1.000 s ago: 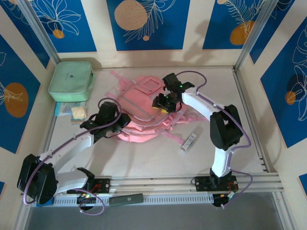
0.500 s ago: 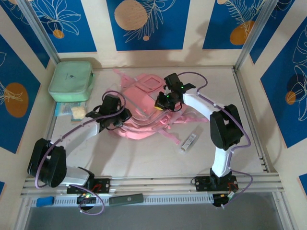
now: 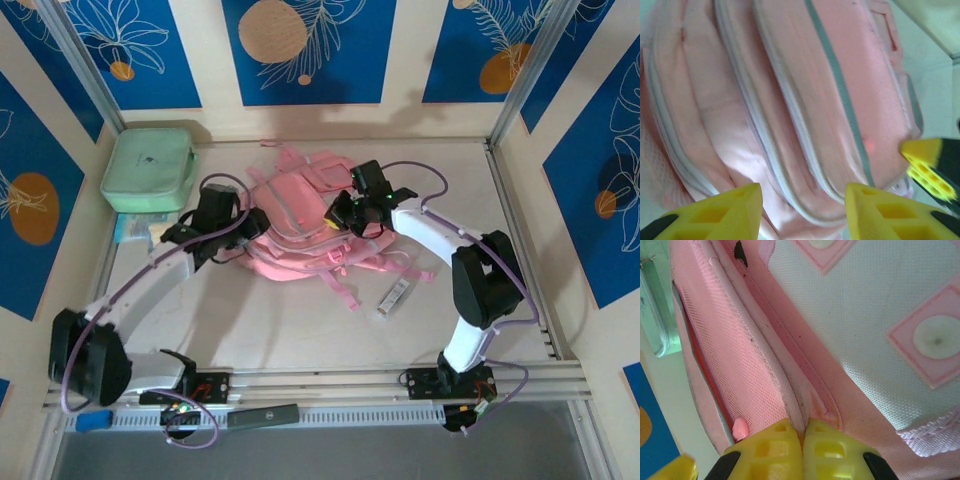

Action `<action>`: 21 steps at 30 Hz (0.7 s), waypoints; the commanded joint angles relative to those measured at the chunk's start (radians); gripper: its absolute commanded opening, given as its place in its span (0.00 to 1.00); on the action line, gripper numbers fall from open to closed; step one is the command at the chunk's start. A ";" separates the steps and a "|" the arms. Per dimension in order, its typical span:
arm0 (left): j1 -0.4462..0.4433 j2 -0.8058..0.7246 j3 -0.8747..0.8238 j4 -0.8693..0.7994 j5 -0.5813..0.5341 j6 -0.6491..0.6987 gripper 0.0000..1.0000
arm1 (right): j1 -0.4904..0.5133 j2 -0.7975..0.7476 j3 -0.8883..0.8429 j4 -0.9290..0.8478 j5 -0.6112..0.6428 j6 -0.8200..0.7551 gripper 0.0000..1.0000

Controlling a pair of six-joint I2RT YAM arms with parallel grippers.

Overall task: Pack the student bag
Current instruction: Rotate the student bag at the center of the table, then unzip the student bag at the center of the table.

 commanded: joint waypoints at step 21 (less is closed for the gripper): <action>-0.455 0.376 0.350 -0.202 -0.505 -0.197 0.50 | 0.045 -0.070 -0.003 0.044 0.025 0.158 0.00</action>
